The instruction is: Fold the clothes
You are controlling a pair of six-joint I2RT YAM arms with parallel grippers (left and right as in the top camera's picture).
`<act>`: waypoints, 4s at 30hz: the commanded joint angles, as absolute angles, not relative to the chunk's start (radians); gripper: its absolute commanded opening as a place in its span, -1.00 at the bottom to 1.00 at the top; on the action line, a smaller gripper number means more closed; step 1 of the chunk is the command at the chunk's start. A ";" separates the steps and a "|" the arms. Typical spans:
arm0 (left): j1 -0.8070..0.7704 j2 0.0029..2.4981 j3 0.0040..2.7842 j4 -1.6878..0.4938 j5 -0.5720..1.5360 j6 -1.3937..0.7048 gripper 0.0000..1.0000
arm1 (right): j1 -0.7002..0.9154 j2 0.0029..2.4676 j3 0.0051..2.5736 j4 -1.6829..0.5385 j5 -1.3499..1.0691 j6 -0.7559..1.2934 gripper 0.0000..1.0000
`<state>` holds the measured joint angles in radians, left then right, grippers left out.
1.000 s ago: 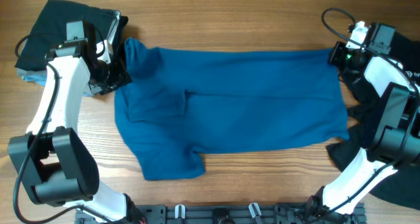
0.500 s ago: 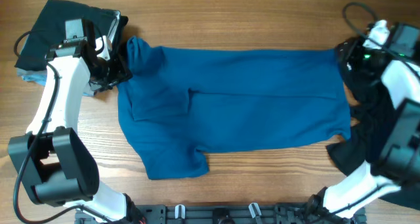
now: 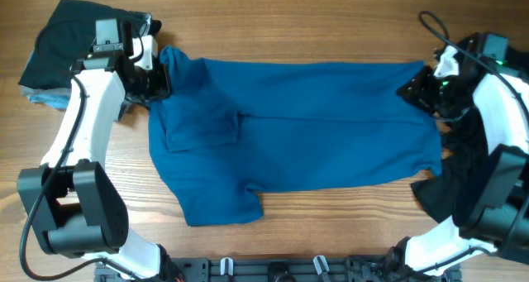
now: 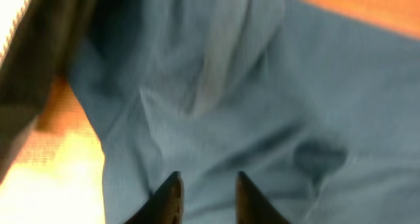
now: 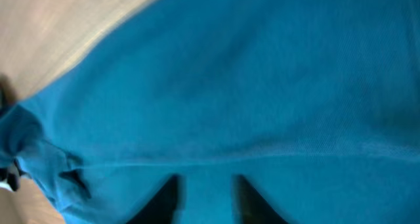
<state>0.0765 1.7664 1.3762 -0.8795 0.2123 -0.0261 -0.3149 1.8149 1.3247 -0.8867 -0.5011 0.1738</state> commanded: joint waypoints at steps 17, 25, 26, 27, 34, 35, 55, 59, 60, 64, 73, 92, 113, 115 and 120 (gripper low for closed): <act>0.076 1.770 1.388 -1.004 0.227 0.000 0.21 | -0.385 2.010 1.263 -0.739 -0.072 0.282 -0.17; 0.076 1.770 1.388 -1.003 0.227 0.000 0.32 | -0.542 1.866 1.302 -0.727 -0.407 0.168 0.33; 0.076 1.770 1.388 -1.001 0.227 0.000 0.33 | -0.548 1.864 1.302 -0.717 -0.414 0.157 0.34; 0.076 1.770 1.388 -0.997 0.228 0.000 0.33 | -0.549 1.869 1.301 -0.706 -0.410 0.157 0.24; 0.076 1.770 1.388 -0.993 0.228 0.000 0.34 | -0.550 2.013 1.300 -0.673 -0.255 0.281 -0.91; 0.076 1.770 1.388 -0.993 0.228 0.000 0.34 | -0.558 2.040 1.300 -0.674 -0.196 0.309 -0.91; 0.076 1.770 1.388 -0.995 0.244 -0.008 0.36 | -0.734 1.862 1.443 -0.581 -0.705 0.185 -0.52; 0.076 1.766 1.388 -1.022 0.273 -0.007 0.46 | -0.562 1.869 1.417 -0.731 -0.566 0.179 -0.07; 0.077 1.762 1.388 -1.039 0.273 -0.007 0.54 | -0.518 1.876 1.404 -0.750 -0.545 0.179 0.01; 0.076 1.719 1.388 -1.079 0.273 -0.007 0.54 | -0.321 1.927 1.327 -0.760 -0.453 0.187 -0.42; 0.076 1.603 1.388 -1.053 0.257 -0.007 0.54 | -0.257 2.106 1.304 -0.698 -0.235 0.334 -0.91; 0.043 1.893 1.272 -0.588 0.479 0.023 0.37 | -0.456 2.100 1.332 -0.769 -0.091 0.235 -0.75; 0.060 1.972 1.304 -0.727 -0.100 -0.409 -0.74 | -0.455 1.951 1.332 -0.824 -0.160 0.183 -0.49; 0.061 1.921 1.320 -0.716 -0.026 -0.378 -0.14 | -0.455 1.899 1.332 -0.824 -0.204 0.182 -0.24; 0.028 1.839 1.326 -0.531 0.274 -0.276 -0.49 | -0.455 1.835 1.332 -0.828 -0.246 0.185 -0.18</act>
<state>0.0555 1.9026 1.3125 -0.6094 0.0994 -0.3325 -0.4519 1.8694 1.3331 -0.8257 -0.2092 0.1921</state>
